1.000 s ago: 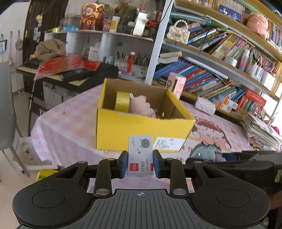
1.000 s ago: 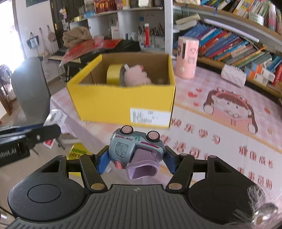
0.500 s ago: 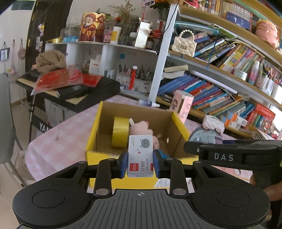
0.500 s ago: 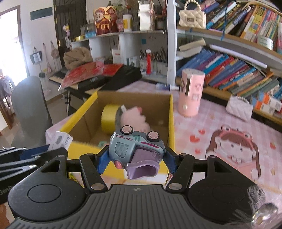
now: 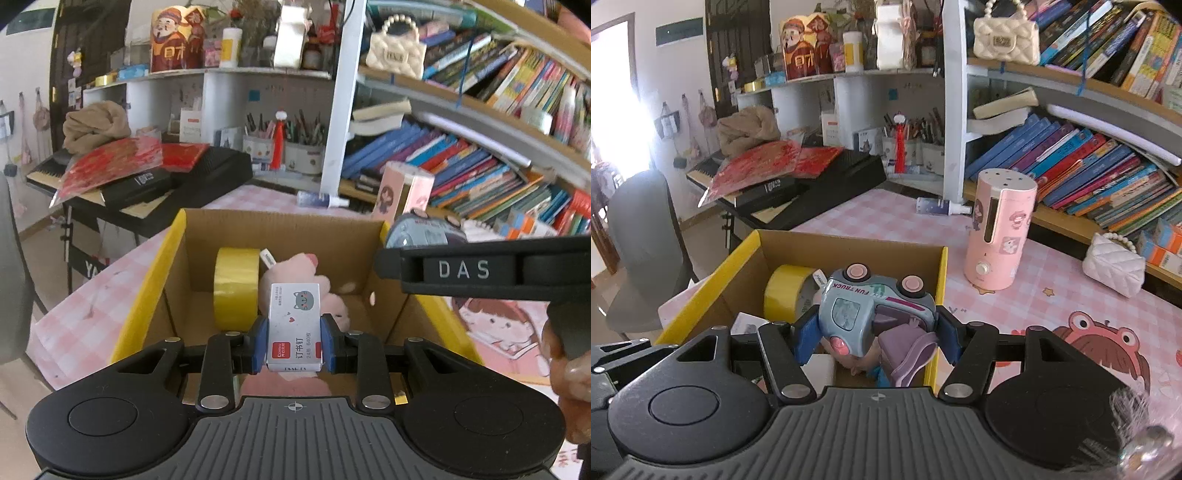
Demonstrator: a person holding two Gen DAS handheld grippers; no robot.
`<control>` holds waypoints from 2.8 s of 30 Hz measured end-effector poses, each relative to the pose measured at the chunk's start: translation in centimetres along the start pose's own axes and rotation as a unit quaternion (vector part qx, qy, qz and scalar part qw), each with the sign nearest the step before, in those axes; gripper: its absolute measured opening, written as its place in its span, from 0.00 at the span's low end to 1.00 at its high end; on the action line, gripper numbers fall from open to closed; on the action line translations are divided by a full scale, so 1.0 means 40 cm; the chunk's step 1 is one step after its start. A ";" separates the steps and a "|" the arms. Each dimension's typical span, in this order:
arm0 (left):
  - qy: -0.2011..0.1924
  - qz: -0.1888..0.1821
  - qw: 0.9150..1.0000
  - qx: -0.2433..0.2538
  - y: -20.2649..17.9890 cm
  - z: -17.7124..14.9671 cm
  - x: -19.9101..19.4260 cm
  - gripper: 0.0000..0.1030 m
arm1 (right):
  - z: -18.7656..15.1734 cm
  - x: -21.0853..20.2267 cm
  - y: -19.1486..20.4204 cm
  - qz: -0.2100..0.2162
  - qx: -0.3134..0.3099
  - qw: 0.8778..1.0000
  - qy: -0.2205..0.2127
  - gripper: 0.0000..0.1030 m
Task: Organize objects
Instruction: 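Lower the card box and toy truck into the yellow box with both tools, then open both grippers to release the card box and truck inside the box, then withdraw both open grippers up and away from the yellow box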
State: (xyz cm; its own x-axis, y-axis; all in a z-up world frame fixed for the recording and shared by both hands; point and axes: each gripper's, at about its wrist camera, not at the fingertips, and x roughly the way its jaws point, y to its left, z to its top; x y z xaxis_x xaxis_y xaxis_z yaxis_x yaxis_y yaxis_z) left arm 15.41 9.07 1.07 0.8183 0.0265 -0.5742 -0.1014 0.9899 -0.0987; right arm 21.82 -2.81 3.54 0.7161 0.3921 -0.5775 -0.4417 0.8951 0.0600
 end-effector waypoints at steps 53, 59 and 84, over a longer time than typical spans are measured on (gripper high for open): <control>0.001 0.052 0.998 0.033 -0.029 -0.021 -0.002 0.82 | -0.014 0.133 0.032 0.046 -0.085 0.993 0.063 0.71; -0.018 0.035 0.999 0.027 -0.028 -0.025 -0.058 0.83 | -0.028 0.026 0.015 0.019 -0.052 0.998 0.015 0.74; -0.020 0.013 0.999 0.046 -0.011 -0.165 -0.278 0.94 | -0.300 -0.324 0.031 -0.187 0.069 0.979 -0.035 0.90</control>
State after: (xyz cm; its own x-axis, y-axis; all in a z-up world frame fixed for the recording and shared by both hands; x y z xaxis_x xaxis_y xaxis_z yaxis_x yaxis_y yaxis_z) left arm 2.63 7.43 2.13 0.8387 0.0557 -0.5417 -0.0713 0.9974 -0.0079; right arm 5.52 -9.34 1.32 0.8516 0.0410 -0.5225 -0.0676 0.9972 -0.0319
